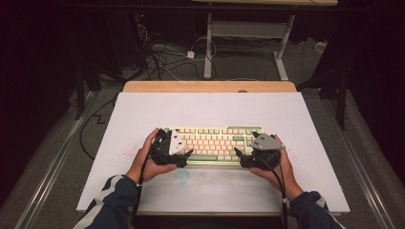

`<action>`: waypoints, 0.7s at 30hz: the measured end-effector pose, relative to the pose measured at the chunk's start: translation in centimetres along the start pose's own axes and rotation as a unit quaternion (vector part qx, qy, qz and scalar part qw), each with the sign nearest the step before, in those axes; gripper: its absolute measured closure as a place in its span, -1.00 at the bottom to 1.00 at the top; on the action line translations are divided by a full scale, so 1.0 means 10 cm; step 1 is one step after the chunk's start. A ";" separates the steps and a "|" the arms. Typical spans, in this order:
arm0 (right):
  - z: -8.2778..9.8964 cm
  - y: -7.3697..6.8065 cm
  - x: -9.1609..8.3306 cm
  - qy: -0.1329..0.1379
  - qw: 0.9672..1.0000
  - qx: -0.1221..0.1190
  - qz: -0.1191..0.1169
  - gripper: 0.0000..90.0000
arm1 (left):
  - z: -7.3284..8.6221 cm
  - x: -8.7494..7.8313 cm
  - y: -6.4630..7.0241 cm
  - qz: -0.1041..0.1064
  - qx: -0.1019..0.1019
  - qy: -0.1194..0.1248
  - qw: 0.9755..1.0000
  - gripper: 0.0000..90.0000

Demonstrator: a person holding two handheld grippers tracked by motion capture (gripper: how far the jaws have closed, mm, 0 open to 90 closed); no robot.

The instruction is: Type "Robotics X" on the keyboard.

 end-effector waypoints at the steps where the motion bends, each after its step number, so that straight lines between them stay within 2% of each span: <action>1: 0.00 0.00 -0.01 0.001 1.000 0.000 -0.001 -0.60 | 0.00 0.00 0.00 -0.002 0.004 0.001 1.000 -0.65; 7: -0.02 -0.01 -0.05 -0.001 1.000 -0.016 0.007 -0.59 | -0.02 -0.04 0.02 0.003 0.010 0.008 1.000 -0.65; 13: -0.03 -0.01 -0.10 0.001 1.000 -0.020 0.017 -0.57 | -0.03 -0.09 0.03 0.008 0.013 0.014 1.000 -0.65; 21: -0.04 -0.02 -0.17 0.000 1.000 -0.025 0.017 -0.57 | -0.05 -0.15 0.03 0.006 0.019 0.021 1.000 -0.65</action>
Point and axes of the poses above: each handheld gripper's, and its own axes: x roughly forward along the jaws, z roughly out of its underside, y roughly to its right, the point moved 9 cm from there along x, roughly forward along the jaws, and after that the axes turned 5 degrees about -z, right-handed, at the moved point
